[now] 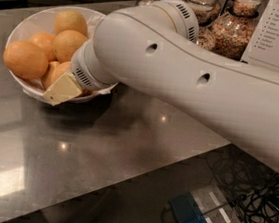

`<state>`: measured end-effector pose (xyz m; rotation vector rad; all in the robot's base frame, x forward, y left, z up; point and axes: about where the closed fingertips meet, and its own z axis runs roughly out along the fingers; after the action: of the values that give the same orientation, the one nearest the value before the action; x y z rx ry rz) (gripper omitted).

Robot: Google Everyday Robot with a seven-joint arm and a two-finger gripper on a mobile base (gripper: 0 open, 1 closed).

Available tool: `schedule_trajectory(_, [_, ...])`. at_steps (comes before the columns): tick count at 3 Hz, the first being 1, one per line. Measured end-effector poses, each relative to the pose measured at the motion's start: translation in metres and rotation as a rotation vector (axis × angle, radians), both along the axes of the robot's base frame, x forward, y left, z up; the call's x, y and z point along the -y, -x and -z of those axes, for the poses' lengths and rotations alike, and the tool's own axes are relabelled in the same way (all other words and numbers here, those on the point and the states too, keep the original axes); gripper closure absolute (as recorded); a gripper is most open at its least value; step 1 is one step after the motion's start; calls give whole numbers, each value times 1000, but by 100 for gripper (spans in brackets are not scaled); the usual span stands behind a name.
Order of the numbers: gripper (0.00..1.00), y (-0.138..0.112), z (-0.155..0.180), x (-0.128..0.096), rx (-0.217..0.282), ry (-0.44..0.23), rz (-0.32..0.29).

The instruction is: Pick orange from white bowl

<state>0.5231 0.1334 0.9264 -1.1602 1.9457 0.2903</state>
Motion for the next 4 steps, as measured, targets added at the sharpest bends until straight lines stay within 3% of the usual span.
schedule_trajectory(1, [10,-6,5,4,-3,6,21])
schedule_trajectory(3, [48,-16,9,4,-7,-2,44])
schedule_trajectory(4, [48,-14,9,5,-7,-2,44])
